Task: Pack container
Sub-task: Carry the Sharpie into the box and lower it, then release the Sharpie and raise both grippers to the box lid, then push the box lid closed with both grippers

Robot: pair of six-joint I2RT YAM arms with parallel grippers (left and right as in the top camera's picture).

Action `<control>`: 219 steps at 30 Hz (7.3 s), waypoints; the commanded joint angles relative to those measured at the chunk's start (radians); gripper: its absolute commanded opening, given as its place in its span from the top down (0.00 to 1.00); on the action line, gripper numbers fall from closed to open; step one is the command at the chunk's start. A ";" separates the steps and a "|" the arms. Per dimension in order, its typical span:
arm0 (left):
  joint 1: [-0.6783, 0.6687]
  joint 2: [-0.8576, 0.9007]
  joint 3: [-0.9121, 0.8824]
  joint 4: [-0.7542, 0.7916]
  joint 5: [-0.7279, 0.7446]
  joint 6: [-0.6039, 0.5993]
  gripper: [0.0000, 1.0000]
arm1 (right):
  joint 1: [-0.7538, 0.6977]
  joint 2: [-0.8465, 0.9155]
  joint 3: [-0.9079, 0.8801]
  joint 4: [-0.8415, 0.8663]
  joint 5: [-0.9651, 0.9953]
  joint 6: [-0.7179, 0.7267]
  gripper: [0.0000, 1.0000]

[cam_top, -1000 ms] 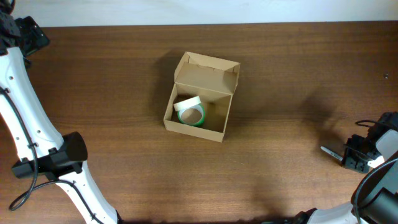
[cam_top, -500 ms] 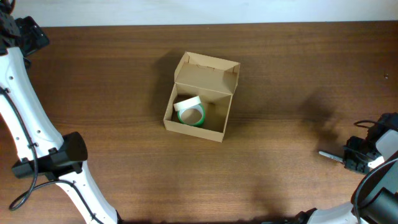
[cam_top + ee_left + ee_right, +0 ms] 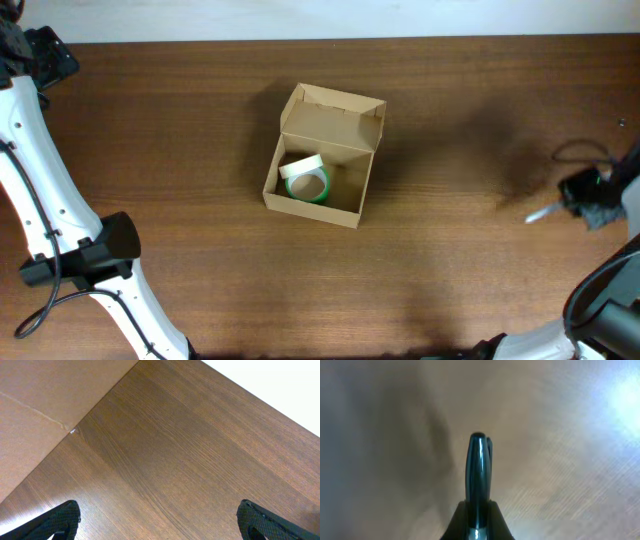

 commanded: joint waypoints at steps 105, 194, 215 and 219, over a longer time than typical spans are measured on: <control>0.003 -0.019 -0.003 0.111 0.389 -0.015 0.69 | 0.824 0.206 1.123 -0.637 0.134 -0.426 0.73; -0.410 0.218 -0.269 0.020 0.899 0.364 0.98 | 0.905 0.347 0.823 -0.396 -0.254 -0.457 0.96; -0.539 -0.013 -0.320 -0.001 0.539 0.274 0.99 | 1.080 0.222 0.823 -0.623 0.092 -0.457 0.96; -0.559 -0.130 -0.478 -0.001 0.471 0.260 0.98 | 1.104 0.219 0.823 -0.669 0.106 -0.457 0.96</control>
